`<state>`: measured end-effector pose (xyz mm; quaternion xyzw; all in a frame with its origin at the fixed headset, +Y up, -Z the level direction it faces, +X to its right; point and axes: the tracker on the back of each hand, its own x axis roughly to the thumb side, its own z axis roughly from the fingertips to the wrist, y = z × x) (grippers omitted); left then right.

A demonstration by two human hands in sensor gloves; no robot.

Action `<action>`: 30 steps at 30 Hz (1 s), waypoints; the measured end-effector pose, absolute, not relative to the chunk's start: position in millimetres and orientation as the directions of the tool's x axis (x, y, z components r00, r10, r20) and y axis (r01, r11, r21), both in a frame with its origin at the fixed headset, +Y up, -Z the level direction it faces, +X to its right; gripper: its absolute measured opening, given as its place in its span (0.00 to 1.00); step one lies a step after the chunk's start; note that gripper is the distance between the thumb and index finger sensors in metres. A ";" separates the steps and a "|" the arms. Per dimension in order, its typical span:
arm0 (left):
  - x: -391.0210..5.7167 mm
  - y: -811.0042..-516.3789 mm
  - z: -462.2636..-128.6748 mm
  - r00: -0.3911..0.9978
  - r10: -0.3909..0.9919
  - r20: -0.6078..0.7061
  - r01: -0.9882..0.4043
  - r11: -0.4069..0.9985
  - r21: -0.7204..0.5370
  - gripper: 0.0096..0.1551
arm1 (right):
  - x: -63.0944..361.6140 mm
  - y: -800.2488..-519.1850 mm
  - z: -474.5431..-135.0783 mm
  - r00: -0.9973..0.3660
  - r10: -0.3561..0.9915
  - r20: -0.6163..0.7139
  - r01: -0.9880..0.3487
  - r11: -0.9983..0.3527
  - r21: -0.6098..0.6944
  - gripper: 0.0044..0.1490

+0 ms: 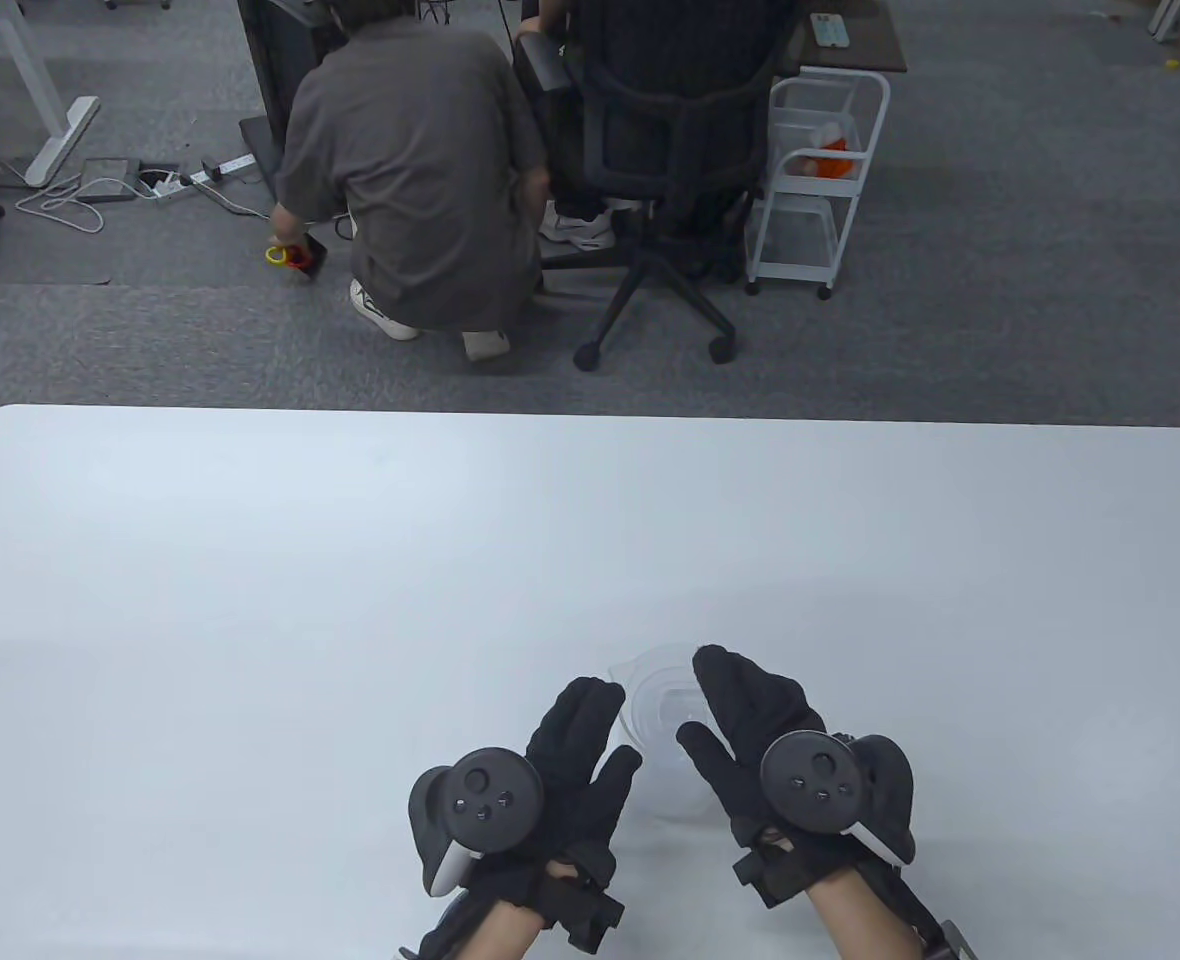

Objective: Nest plastic beakers

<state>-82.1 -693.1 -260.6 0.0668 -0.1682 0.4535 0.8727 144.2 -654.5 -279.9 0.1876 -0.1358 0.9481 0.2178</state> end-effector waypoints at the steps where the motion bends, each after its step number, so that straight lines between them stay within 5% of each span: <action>1: -82.7 -694.2 -261.0 0.530 0.772 0.351 -0.816 0.577 -0.039 0.36 | 142.4 -654.6 -281.2 -0.848 0.332 0.413 -0.435 -0.882 -0.184 0.43; 8: -85.7 -697.0 -262.3 0.517 0.784 0.343 -0.825 0.564 -0.046 0.36 | 137.0 -659.9 -285.2 -0.888 0.233 0.397 -0.330 -0.923 -0.196 0.43; 18: -93.7 -686.4 -261.7 0.597 0.722 0.349 -0.768 0.641 -0.012 0.36 | 154.0 -662.8 -280.3 -0.846 0.345 0.405 -0.431 -0.891 -0.141 0.46; 30: -140.4 -679.6 -267.1 0.861 0.448 0.241 -0.433 0.894 -0.115 0.37 | 191.3 -667.0 -256.7 -0.726 0.531 0.437 -0.630 -0.768 -0.113 0.48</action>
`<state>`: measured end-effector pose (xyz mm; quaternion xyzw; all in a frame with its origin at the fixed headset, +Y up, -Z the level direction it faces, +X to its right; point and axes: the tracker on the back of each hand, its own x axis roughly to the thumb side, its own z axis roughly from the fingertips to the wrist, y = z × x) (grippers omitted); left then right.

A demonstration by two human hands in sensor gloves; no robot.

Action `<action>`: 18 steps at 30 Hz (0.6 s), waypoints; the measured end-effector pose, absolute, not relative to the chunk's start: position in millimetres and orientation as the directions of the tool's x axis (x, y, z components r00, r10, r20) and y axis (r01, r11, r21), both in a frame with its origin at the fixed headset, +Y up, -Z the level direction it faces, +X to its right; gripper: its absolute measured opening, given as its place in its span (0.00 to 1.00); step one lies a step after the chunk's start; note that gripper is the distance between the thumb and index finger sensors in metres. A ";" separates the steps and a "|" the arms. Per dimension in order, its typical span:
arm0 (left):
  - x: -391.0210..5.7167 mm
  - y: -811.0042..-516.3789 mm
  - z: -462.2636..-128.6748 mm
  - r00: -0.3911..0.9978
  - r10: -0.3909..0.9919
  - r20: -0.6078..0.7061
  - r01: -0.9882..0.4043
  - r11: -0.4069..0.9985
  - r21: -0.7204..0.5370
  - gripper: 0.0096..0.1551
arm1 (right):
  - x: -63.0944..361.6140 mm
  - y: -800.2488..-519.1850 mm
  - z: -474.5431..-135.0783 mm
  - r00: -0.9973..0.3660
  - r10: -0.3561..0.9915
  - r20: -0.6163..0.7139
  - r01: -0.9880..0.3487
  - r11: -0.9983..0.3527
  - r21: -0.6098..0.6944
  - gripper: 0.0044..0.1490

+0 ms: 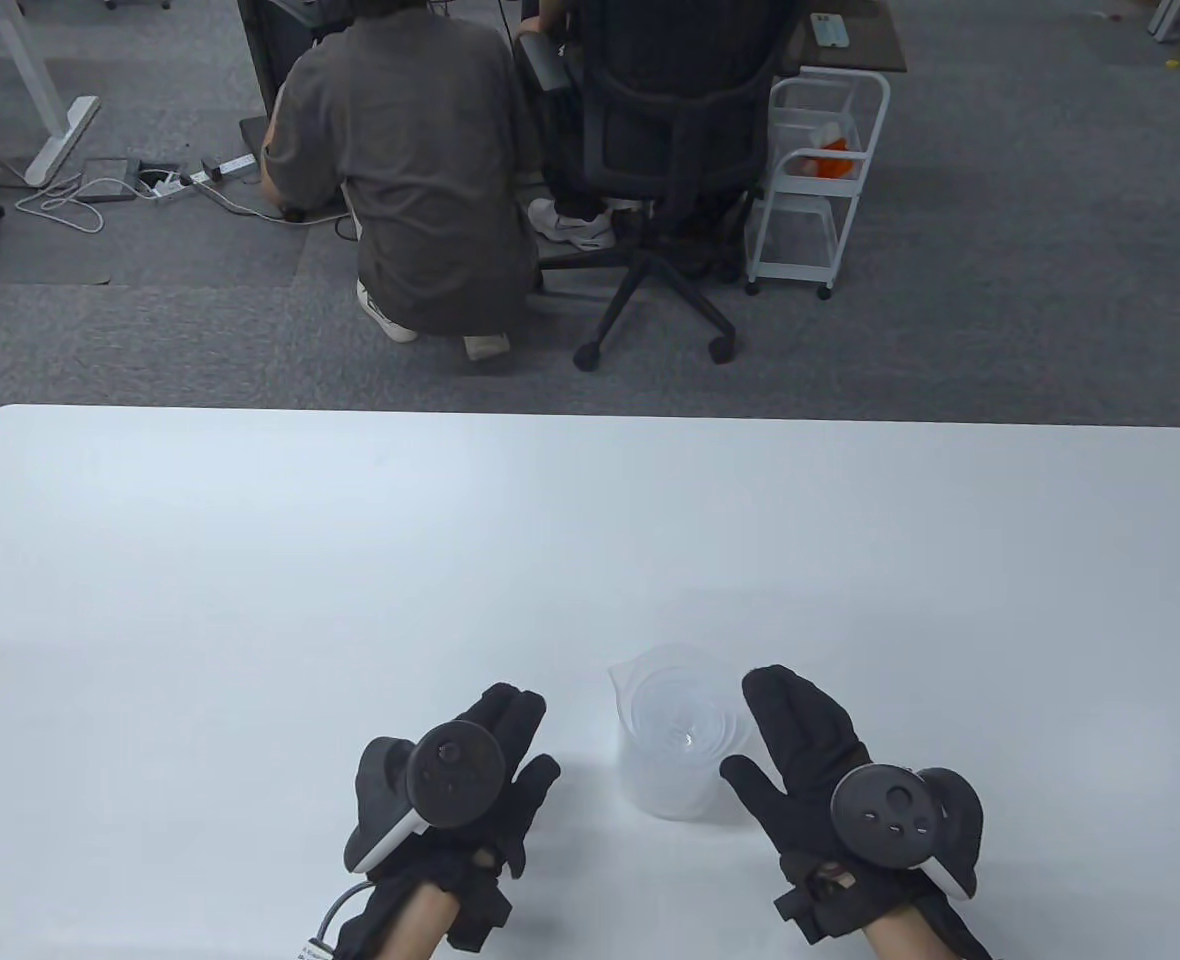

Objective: Nest plastic beakers

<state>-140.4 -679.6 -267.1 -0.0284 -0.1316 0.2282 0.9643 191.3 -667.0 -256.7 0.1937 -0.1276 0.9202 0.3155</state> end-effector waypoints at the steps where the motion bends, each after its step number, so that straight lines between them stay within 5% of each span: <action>1: -145.5 -682.0 -268.1 0.874 0.429 0.229 -0.407 0.903 -0.138 0.37 | 194.9 -667.9 -254.7 -0.710 0.551 0.438 -0.650 -0.752 -0.108 0.48; 9: -165.7 -712.9 -270.3 0.930 0.322 0.175 -0.265 0.921 -0.286 0.40 | 214.7 -676.2 -241.0 -0.646 0.624 0.439 -0.725 -0.682 -0.098 0.49; 18: -171.8 -747.6 -274.3 0.926 0.342 0.161 -0.267 0.893 -0.363 0.43 | 218.3 -681.1 -235.9 -0.617 0.647 0.448 -0.754 -0.650 -0.099 0.49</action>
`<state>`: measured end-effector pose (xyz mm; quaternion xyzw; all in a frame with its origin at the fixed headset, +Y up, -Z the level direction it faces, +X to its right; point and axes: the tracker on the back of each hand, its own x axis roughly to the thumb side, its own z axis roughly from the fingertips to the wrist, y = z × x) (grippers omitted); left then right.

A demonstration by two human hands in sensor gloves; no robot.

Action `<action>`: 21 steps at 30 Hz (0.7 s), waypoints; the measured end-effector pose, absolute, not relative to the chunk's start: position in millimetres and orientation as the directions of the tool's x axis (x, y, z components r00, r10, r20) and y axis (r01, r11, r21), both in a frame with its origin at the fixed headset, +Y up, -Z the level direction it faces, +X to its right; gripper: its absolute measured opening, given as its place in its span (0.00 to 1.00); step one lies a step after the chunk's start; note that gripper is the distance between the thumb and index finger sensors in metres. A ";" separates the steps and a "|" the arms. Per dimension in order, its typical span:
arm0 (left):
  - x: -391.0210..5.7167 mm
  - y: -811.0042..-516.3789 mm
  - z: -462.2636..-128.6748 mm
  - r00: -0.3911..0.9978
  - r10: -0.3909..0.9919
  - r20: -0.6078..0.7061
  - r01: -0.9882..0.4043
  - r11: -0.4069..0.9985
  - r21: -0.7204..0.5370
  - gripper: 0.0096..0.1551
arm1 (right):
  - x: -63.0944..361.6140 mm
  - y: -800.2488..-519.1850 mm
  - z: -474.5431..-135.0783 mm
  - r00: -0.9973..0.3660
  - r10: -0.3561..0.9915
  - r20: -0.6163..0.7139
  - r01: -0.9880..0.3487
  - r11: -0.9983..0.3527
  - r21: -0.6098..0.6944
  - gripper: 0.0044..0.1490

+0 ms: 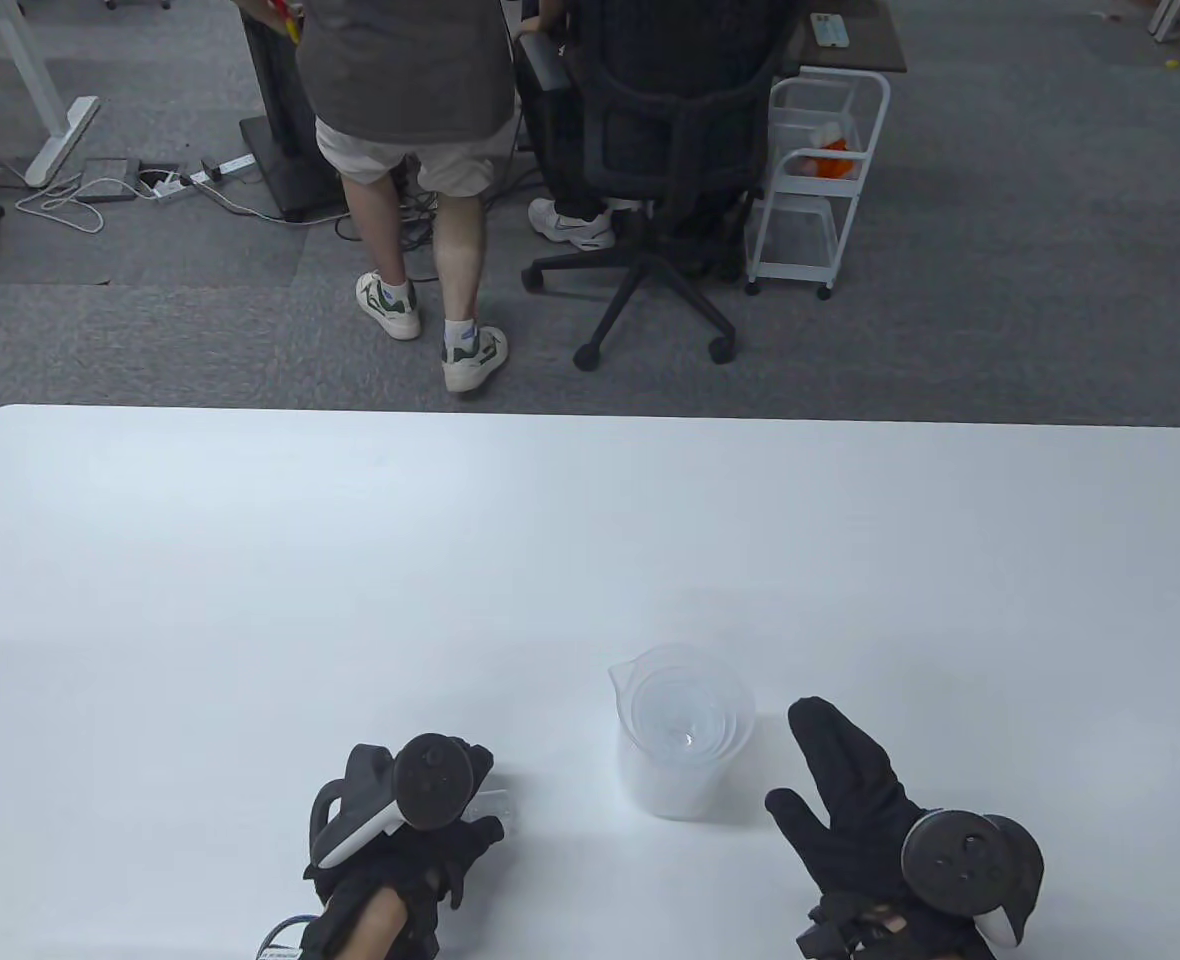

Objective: Nest plastic beakers

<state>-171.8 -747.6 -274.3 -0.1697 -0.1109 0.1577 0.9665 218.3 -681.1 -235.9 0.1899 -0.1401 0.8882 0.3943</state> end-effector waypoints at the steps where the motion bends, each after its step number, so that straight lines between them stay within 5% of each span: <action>1: -171.5 -750.8 -275.0 0.925 0.343 0.161 -0.267 0.892 -0.365 0.43 | 218.3 -681.2 -235.8 -0.617 0.647 0.449 -0.754 -0.650 -0.100 0.49; 8: -163.2 -767.0 -273.9 0.949 0.246 0.195 -0.167 0.922 -0.350 0.37 | 220.1 -684.6 -235.3 -0.610 0.655 0.447 -0.760 -0.642 -0.097 0.48; 21: -159.9 -767.1 -275.5 0.942 0.250 0.222 -0.190 0.947 -0.260 0.36 | 224.7 -690.4 -230.3 -0.599 0.670 0.439 -0.774 -0.625 -0.100 0.48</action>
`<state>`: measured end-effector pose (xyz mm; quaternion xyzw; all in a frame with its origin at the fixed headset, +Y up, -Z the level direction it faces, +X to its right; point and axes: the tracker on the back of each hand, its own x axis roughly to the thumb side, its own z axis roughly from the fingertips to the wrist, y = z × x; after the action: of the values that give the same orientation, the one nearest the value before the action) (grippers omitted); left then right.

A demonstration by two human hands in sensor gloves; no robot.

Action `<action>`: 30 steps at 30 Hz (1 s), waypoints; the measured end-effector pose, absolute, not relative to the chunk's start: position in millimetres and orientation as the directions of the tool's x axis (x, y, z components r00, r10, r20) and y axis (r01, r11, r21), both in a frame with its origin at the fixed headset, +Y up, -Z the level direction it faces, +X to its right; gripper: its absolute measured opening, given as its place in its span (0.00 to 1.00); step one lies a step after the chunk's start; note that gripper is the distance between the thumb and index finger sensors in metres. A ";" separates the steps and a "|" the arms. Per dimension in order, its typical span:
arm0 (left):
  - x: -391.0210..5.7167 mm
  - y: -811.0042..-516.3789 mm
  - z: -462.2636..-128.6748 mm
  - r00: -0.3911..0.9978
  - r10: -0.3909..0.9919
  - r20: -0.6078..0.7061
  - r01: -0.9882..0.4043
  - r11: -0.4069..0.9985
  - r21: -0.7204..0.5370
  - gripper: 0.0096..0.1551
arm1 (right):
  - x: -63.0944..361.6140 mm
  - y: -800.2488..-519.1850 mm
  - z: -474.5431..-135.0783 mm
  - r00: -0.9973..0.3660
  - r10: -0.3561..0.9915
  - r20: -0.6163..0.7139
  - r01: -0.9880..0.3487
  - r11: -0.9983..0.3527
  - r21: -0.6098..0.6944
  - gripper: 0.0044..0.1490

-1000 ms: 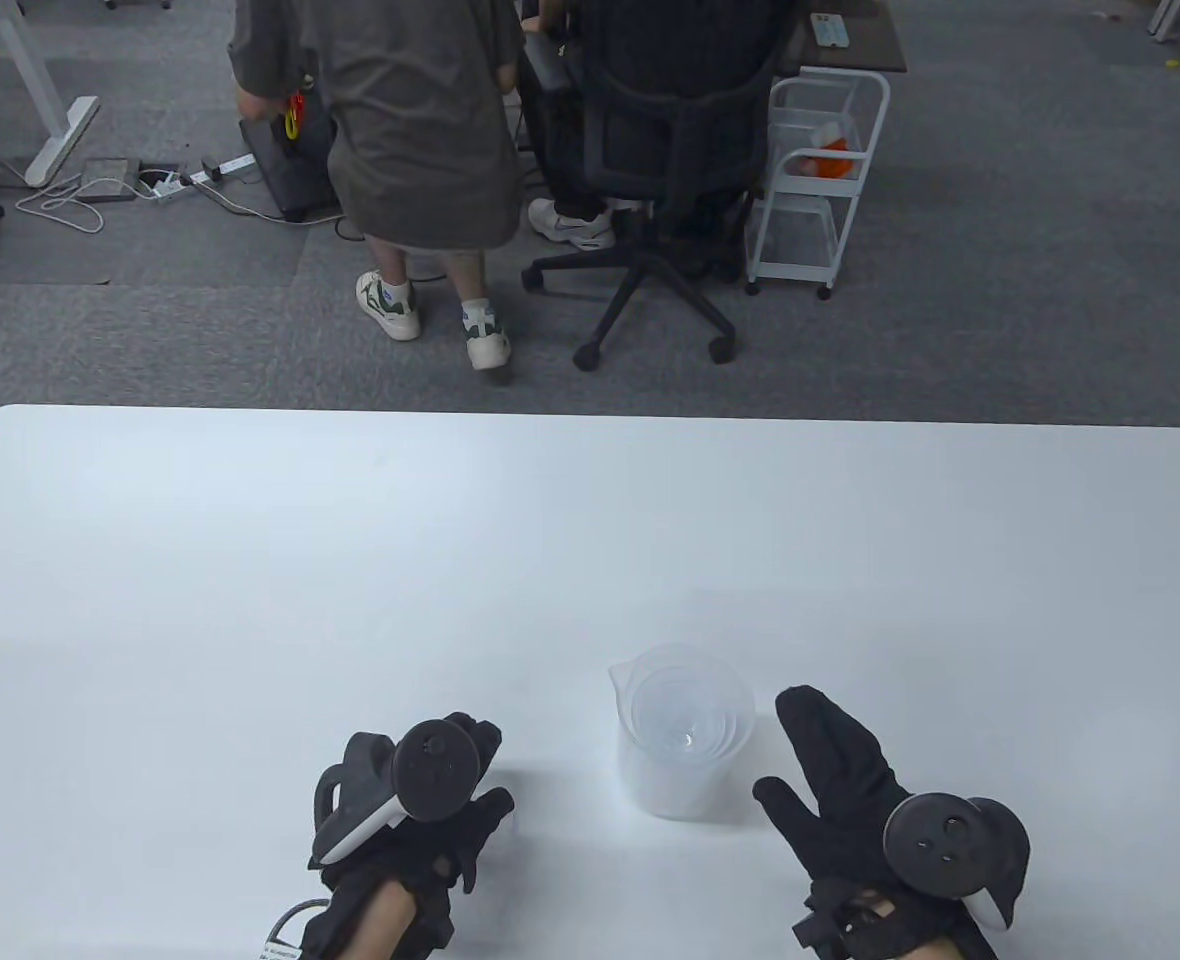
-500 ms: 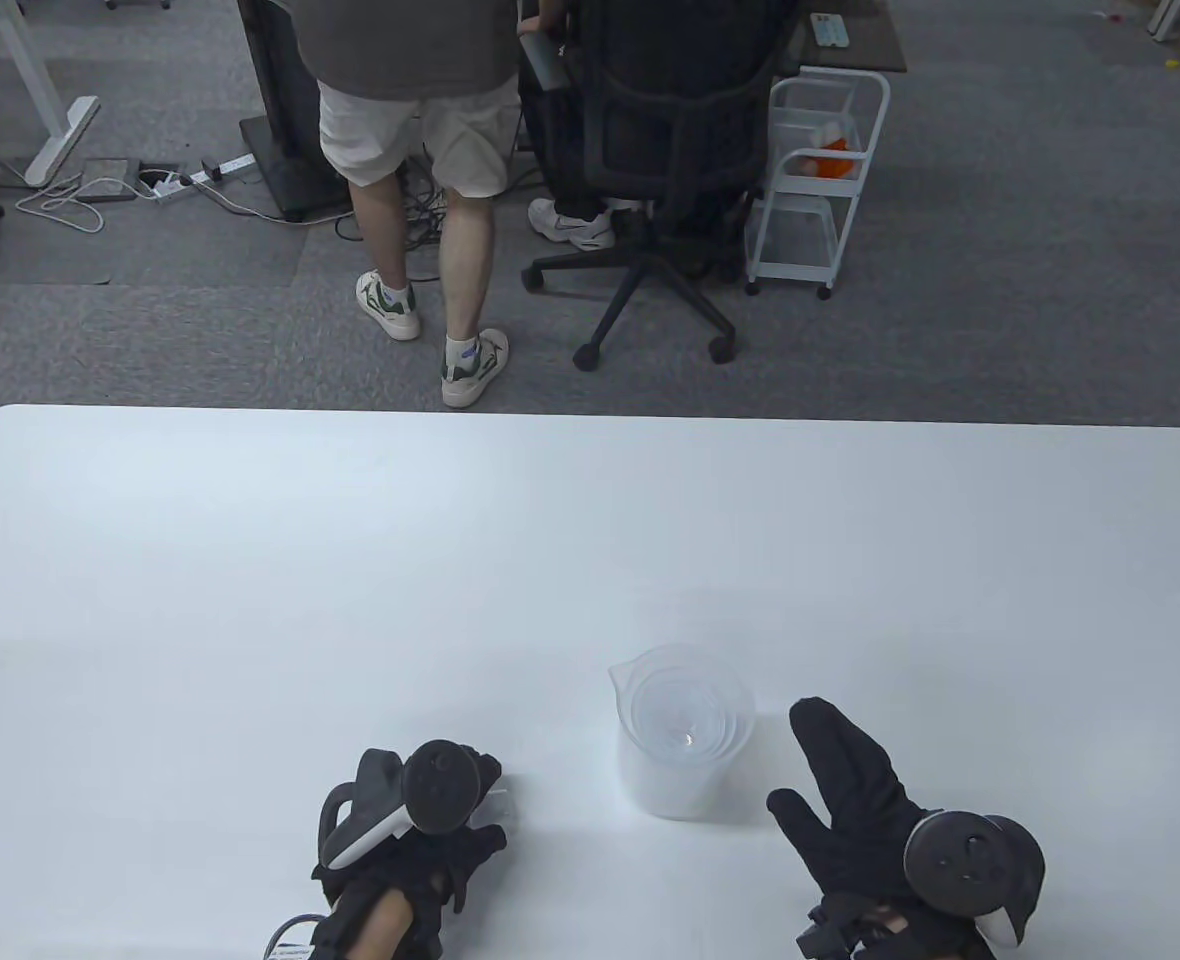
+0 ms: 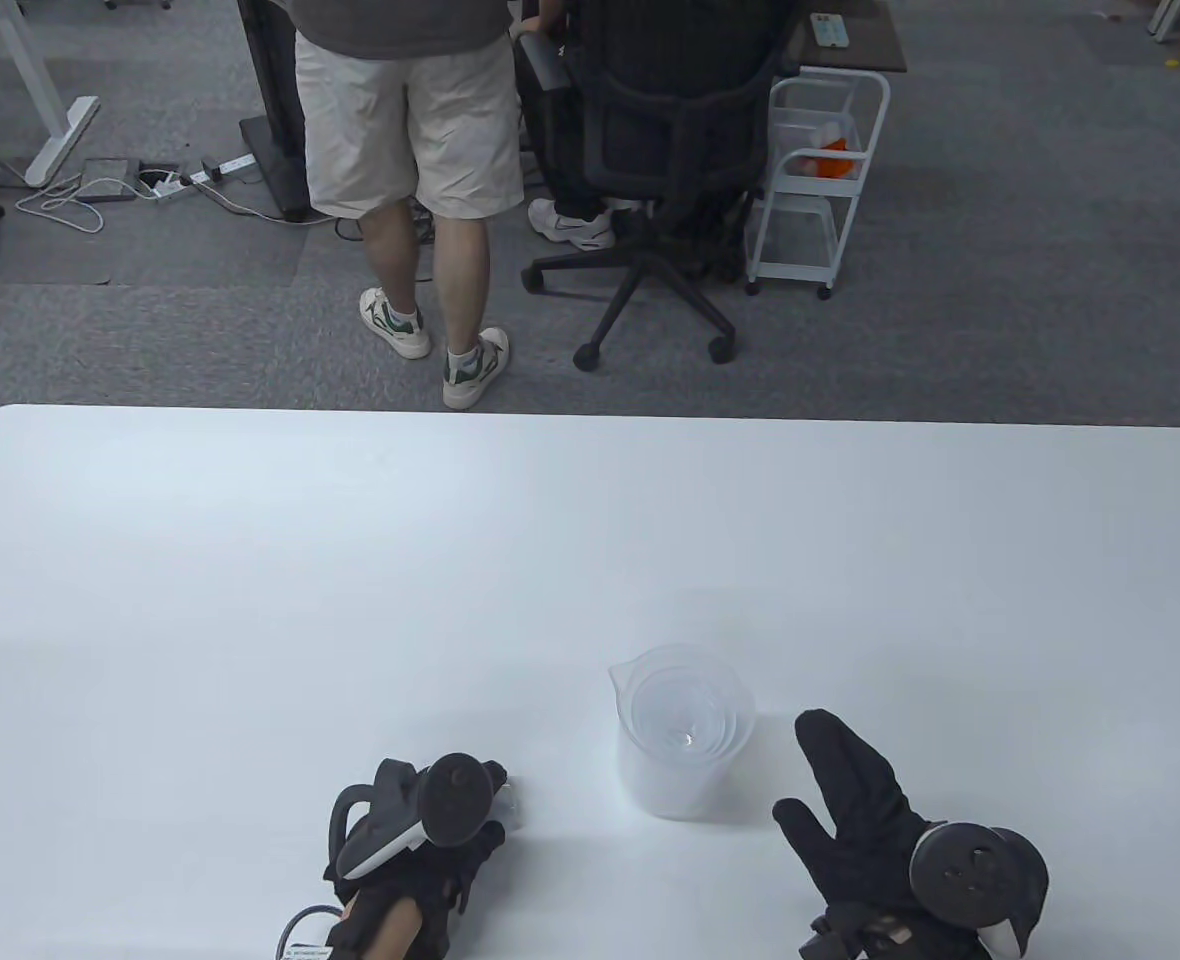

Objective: Nest plastic beakers

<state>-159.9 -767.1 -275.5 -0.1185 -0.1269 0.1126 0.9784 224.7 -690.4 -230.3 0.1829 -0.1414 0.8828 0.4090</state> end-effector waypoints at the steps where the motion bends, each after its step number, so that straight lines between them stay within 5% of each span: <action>1: -160.6 -765.6 -275.7 0.942 0.255 0.218 -0.197 0.946 -0.256 0.36 | 225.2 -690.3 -230.2 -0.598 0.670 0.439 -0.774 -0.625 -0.102 0.48; 16: -140.7 -672.2 -291.0 0.893 0.354 0.280 -0.318 0.934 -0.165 0.35 | 228.3 -689.7 -229.9 -0.599 0.669 0.440 -0.777 -0.618 -0.118 0.48; 25: -96.9 -609.7 -307.5 0.858 0.320 0.401 -0.315 0.946 -0.079 0.33 | 228.3 -690.3 -229.7 -0.604 0.669 0.435 -0.773 -0.623 -0.115 0.48; 30: -62.8 -598.6 -316.1 0.853 0.306 0.422 -0.277 0.952 -0.130 0.34 | 228.9 -690.1 -229.9 -0.603 0.671 0.432 -0.774 -0.622 -0.116 0.48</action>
<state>-62.8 -598.6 -316.1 -0.0323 -0.2243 0.1517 0.9621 228.9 -690.1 -229.9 0.1762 -0.1472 0.8832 0.4090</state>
